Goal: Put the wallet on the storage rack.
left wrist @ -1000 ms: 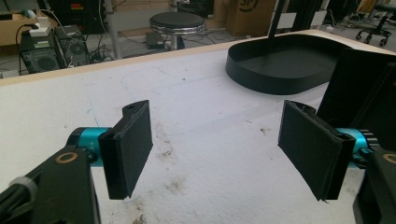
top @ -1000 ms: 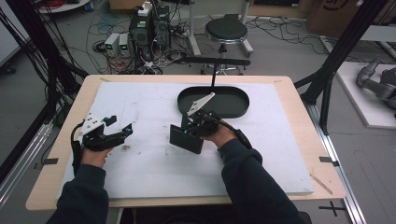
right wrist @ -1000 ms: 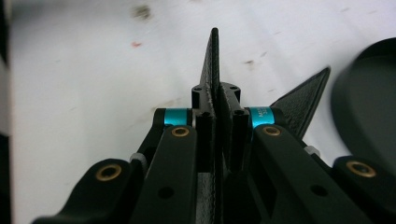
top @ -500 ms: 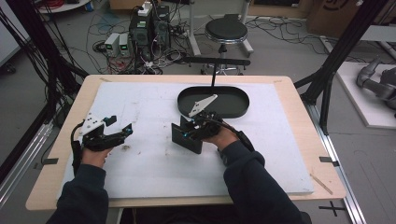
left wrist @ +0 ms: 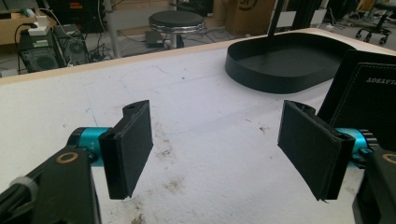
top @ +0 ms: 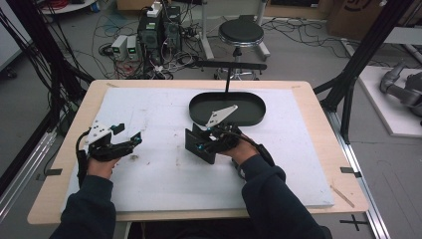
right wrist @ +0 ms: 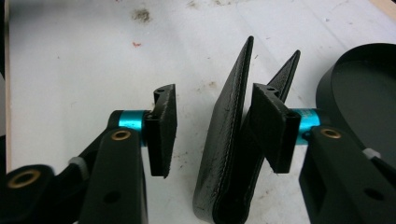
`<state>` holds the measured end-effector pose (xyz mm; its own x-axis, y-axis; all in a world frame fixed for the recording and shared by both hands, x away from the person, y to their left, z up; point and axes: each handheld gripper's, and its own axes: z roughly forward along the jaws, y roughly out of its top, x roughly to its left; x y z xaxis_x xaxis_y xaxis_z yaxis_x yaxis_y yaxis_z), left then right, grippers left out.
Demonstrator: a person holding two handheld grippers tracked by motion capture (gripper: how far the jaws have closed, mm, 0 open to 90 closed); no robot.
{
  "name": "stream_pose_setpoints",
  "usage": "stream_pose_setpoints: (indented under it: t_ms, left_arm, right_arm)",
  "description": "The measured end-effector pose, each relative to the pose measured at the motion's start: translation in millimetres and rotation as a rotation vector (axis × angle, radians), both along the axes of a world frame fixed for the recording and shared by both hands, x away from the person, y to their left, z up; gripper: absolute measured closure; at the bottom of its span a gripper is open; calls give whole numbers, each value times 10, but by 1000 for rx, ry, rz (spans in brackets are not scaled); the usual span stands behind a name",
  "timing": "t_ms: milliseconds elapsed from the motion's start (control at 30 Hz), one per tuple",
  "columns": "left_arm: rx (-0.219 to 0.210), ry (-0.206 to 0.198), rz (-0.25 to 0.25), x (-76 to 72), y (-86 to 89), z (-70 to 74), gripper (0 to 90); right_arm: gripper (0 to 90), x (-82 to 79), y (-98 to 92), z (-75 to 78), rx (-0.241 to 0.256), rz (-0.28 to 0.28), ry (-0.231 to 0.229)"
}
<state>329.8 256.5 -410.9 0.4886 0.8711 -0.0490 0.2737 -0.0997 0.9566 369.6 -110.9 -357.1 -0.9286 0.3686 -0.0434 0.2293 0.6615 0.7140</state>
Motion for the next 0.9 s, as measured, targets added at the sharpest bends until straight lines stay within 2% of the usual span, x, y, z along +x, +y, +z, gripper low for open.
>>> stream_pose_setpoints:
  t_ms: [67,100,133,167,200,300,433,500,533,667,733,900]
  left_arm:
    - [-1,1,0,1,-1,-2,261]
    - [1,1,0,2,-1,-1,261]
    - [1,0,-2,2,-1,-1,261]
    - [1,0,-2,2,-2,-1,261]
    - [2,1,-2,2,-1,-1,261]
    - [-4,2,-2,2,2,-1,261]
    - [-5,3,0,5,4,-3,261]
    - [-4,3,-1,4,2,-3,261]
    - [-4,3,-1,4,1,-3,261]
    - [-4,3,-1,4,-1,-4,261]
    - [-3,3,-1,4,-2,-4,261]
    - [-4,4,-1,4,3,-3,261]
  right_arm:
    - [574,-1,13,-11,-9,-2,-5]
    - [612,-6,31,-24,-29,-3,-11]
    - [673,-11,51,-43,-55,-9,-27]
    - [833,-28,83,-59,-87,-5,-53]
    - [855,-20,94,-51,-86,7,-53]
    - [861,-20,105,-43,-88,9,-56]
    - [862,-21,121,-48,-50,58,3]
    - [862,-20,124,-46,-41,67,17]
    - [862,-20,130,-46,-25,89,44]
    - [861,-31,153,-64,-30,105,64]
    - [826,-42,164,-67,-43,102,28]
    - [708,-60,170,-66,-43,108,25]
